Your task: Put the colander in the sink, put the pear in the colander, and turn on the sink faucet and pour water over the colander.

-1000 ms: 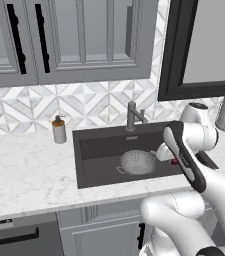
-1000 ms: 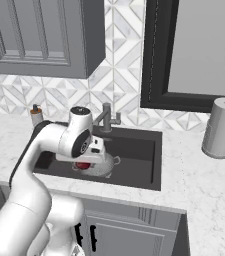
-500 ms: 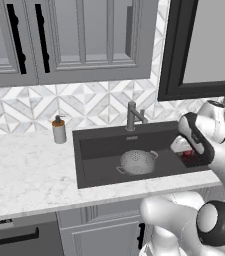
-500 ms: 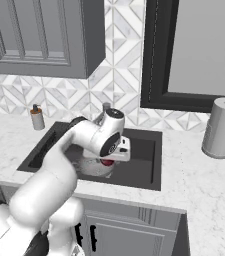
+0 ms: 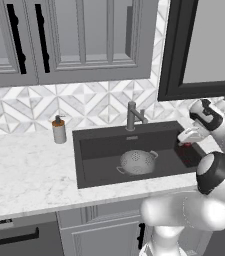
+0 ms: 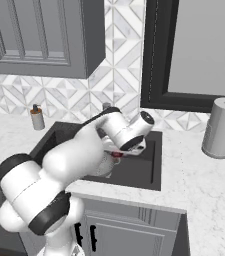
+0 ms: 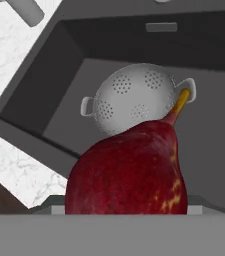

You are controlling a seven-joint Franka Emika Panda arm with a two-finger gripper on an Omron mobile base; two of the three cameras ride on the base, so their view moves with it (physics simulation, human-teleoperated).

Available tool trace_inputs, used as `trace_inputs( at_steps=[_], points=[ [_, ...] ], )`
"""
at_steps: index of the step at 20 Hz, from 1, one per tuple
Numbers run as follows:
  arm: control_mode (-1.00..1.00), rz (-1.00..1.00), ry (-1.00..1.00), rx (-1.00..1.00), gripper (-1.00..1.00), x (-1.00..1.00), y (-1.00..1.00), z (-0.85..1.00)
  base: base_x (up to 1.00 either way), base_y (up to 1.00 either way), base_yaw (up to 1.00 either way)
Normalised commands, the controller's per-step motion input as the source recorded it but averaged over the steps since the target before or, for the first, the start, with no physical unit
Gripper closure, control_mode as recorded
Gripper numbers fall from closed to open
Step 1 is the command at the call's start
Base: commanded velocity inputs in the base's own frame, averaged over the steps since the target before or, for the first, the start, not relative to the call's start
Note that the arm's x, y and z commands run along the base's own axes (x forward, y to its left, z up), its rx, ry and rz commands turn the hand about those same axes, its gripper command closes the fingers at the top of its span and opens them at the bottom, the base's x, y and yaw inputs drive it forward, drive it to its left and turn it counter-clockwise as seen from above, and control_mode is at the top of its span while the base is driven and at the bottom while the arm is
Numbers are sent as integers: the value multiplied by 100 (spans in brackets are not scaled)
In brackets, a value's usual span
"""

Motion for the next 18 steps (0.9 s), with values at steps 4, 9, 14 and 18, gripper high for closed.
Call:
trace_inputs(
  at_steps=[4, 9, 14, 18],
  points=[
    [-100, 7, -1, 7, 100, 51, 5, -6, 0, 0, 0],
    [-100, 2, 0, 0, 100, 41, 23, -21, 0, 0, 0],
    [-100, 6, 0, 0, 100, 19, 22, -29, 0, 0, 0],
    [-100, 8, 0, 0, 100, 10, 19, -30, 0, 0, 0]
  ],
)
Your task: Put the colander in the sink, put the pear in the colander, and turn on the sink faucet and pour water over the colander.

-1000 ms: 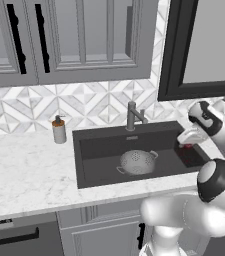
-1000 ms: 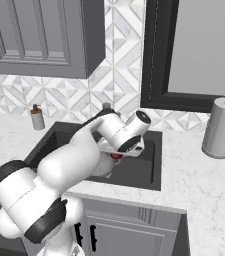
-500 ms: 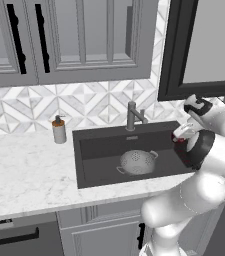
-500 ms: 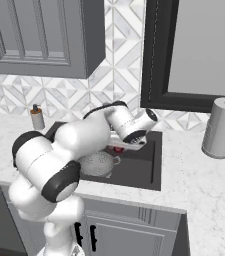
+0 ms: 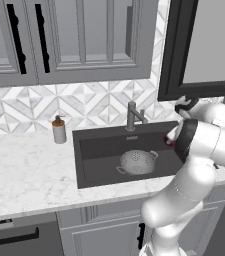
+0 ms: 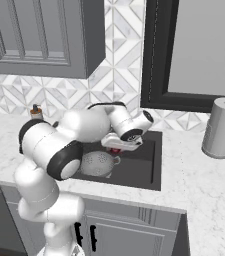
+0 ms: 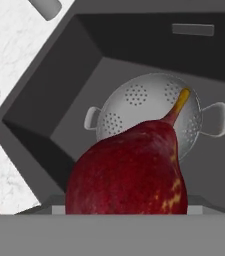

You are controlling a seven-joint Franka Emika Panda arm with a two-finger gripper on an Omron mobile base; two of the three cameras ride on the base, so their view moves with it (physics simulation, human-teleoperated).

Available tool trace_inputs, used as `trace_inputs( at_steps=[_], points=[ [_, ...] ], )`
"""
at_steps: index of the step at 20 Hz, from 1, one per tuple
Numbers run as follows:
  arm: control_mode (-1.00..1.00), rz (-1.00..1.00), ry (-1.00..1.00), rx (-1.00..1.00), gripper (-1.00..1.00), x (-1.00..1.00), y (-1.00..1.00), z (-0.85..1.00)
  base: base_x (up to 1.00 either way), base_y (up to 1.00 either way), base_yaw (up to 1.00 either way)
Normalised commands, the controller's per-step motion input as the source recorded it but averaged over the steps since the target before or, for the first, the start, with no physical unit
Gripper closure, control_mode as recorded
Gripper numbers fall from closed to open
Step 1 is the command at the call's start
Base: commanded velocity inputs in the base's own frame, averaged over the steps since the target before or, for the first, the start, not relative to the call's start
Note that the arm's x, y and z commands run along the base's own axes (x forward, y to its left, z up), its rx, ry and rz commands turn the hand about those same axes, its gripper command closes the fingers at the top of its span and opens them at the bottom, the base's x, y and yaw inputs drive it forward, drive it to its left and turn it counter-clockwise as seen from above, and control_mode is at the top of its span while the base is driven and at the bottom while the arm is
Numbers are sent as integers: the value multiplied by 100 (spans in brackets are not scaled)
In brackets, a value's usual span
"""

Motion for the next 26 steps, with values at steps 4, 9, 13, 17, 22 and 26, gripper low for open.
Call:
trace_inputs(
  at_steps=[4, 9, 13, 17, 22, 26],
  points=[
    [-100, 7, 0, 0, 100, 13, 14, -20, 0, 0, 0],
    [-100, 11, 0, 0, 100, 0, 16, -15, 0, 0, 0],
    [-100, 10, -6, 0, 100, -1, 16, -15, 0, 0, 0],
    [-100, 4, -10, 0, 100, 0, 21, -8, 0, 0, 0],
    [-100, 2, -10, -3, 100, -2, 19, -19, 0, 0, 0],
    [-100, 4, -22, -3, 100, -1, 3, -27, 0, 0, 0]
  ],
)
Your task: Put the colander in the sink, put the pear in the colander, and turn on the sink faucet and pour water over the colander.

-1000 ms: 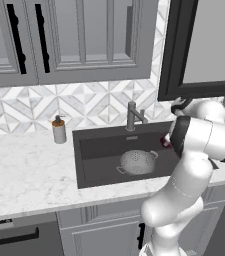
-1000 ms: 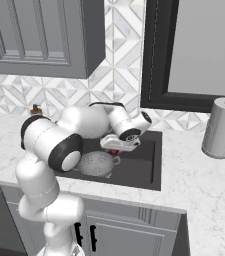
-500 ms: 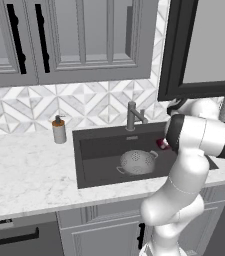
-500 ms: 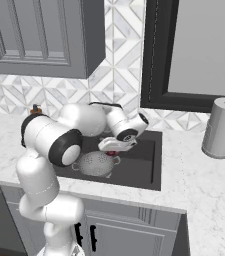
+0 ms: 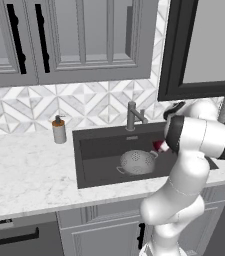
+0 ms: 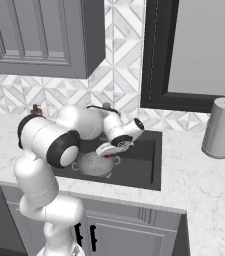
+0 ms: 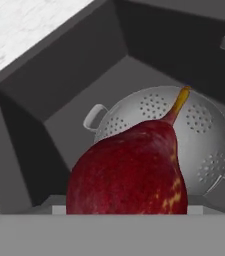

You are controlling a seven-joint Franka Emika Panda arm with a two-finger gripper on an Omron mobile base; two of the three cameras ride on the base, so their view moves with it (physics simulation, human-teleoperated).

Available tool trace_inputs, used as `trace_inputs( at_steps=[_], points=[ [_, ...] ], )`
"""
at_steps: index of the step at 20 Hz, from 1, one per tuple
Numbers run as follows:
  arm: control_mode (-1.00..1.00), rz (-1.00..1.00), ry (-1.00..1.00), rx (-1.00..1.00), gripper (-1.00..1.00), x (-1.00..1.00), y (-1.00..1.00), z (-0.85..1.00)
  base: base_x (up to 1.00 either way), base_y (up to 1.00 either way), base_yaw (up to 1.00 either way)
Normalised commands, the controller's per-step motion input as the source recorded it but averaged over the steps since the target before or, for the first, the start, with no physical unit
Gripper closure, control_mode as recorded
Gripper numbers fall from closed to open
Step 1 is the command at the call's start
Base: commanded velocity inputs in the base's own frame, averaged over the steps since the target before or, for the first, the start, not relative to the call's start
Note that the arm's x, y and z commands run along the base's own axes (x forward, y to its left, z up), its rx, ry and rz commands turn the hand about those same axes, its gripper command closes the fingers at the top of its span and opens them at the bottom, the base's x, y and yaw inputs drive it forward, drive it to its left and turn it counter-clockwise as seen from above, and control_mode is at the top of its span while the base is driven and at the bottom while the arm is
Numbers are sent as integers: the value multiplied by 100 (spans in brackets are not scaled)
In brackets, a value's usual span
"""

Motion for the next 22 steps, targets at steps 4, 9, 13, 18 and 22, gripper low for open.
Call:
trace_inputs(
  at_steps=[4, 9, 13, 18, 22],
  points=[
    [-100, 7, -22, -2, 100, 1, 0, -17, 0, 0, 0],
    [-100, 9, -14, 0, 100, 3, 0, -6, 0, 0, 0],
    [-100, 13, -2, 0, 100, 14, -4, -3, 0, 0, 0],
    [-100, 13, 0, 0, 100, 21, -4, -2, 0, 0, 0],
    [-100, 10, 0, 0, 100, 17, 0, -6, 0, 0, 0]
  ],
)
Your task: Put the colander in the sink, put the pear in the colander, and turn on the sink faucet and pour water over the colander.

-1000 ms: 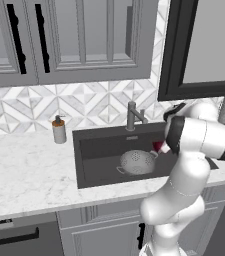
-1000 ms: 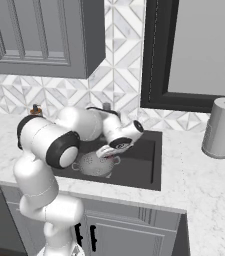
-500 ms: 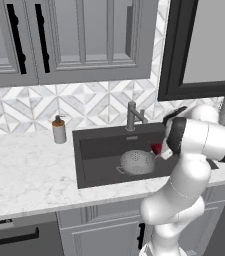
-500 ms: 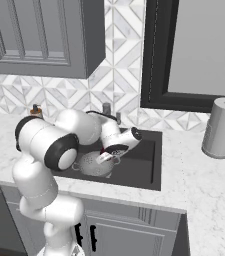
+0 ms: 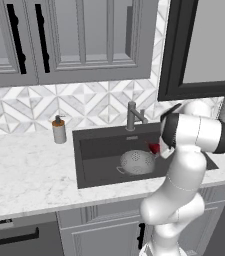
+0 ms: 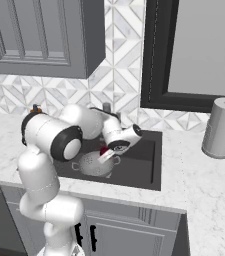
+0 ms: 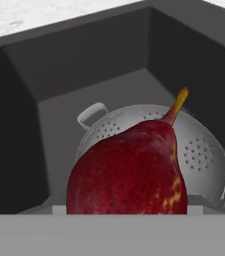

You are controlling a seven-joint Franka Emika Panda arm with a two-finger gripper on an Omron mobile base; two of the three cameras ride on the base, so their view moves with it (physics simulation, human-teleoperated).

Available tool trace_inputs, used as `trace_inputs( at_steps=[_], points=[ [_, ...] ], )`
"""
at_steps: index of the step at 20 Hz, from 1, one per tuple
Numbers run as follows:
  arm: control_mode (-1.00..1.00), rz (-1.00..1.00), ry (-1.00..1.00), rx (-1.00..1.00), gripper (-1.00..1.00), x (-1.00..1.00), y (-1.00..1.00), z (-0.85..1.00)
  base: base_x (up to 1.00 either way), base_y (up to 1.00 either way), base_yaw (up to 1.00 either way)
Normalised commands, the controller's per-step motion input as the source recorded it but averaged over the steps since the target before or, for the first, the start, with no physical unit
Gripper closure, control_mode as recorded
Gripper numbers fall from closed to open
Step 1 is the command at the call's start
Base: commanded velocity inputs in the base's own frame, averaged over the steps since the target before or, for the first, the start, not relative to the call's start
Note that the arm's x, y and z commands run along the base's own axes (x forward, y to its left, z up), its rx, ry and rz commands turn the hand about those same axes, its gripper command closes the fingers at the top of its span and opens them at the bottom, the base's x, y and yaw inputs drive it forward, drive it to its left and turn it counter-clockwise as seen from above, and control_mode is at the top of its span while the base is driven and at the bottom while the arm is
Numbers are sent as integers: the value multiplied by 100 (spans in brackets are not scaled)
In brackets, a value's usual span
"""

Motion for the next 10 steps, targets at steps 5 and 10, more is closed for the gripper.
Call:
trace_inputs(
  at_steps=[5, 10],
  points=[
    [-100, 4, 0, 1, 100, 6, 2, -12, 0, 0, 0],
    [-100, 0, 0, 0, 100, 5, 11, -13, 0, 0, 0]
  ],
)
